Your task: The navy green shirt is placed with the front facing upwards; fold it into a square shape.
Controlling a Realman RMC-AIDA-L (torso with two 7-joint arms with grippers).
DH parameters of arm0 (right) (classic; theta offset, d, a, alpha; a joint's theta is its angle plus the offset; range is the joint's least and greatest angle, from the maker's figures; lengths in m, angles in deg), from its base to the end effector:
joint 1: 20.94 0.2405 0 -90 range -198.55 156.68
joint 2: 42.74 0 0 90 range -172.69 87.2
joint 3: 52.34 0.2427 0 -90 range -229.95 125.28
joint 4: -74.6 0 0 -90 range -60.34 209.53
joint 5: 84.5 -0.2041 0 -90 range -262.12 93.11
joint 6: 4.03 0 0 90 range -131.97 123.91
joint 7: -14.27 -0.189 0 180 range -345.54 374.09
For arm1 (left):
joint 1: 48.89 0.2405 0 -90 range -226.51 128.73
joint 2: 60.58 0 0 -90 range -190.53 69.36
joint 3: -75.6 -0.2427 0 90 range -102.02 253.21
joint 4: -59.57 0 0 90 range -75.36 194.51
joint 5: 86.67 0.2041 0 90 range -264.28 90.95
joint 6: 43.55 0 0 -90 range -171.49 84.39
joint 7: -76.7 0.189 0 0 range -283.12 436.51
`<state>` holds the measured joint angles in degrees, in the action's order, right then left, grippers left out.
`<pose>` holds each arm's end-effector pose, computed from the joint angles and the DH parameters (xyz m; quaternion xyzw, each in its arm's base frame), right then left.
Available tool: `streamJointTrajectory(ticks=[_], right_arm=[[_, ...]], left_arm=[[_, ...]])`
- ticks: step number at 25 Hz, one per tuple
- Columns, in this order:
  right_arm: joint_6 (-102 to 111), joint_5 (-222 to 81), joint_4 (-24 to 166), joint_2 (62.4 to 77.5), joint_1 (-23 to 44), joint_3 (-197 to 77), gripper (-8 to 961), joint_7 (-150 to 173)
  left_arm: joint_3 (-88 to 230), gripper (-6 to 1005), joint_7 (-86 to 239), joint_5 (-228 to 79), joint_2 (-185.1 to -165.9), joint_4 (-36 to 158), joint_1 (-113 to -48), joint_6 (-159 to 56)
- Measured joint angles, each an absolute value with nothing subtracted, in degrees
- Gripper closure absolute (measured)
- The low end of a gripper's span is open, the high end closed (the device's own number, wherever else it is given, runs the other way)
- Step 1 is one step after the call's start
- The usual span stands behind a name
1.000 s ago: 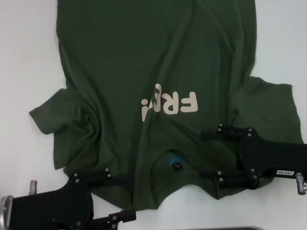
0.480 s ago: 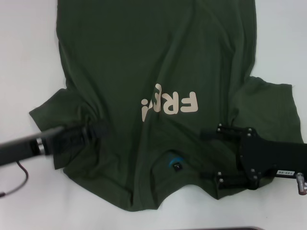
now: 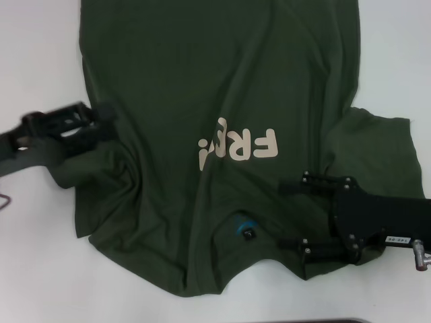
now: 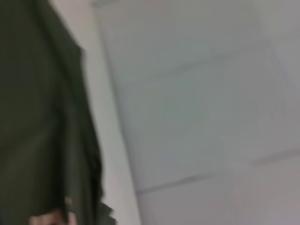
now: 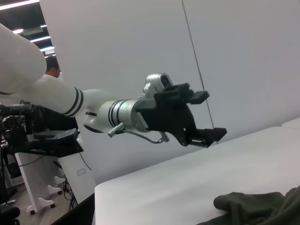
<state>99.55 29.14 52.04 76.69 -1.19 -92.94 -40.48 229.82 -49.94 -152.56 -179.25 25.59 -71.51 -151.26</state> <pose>0.2483 0.2203 -0.0650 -0.9267 0.1606 0.3369 0.0430 -0.2446 0.2721 -0.0001 0.6974 0.6048 0.3782 0.0688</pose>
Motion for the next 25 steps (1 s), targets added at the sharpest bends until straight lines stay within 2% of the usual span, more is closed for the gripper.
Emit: streamJointTrajectory(ticks=[1, 2, 9, 13, 25], right_arm=[[99.51, 29.14, 52.05, 76.69, -1.18, -92.94, 70, -40.48], [99.47, 29.14, 52.05, 76.69, -1.17, -92.94, 70, -40.48], [99.32, 29.14, 51.85, 76.69, -1.18, -92.94, 70, -40.49], [99.31, 29.14, 51.78, 76.57, -1.19, -92.94, 70, -40.51], [99.32, 29.14, 51.74, 76.42, -0.75, -92.93, 70, -40.63]], left_arm=[[230.32, 341, -51.9, -152.49, -178.84, 25.64, -71.44, -150.26], [230.41, 341, -55.9, -152.12, -177.4, 25.75, -70.93, -147.53], [229.8, 346, -63.54, -150.39, -174.45, 24.28, -69.14, -143.68], [229.57, 351, -68.84, -142.48, -173.55, 20.27, -69.84, -143.81], [229.47, 354, -75.22, -132.8, -172.37, 17.03, -73.48, -144.48]])
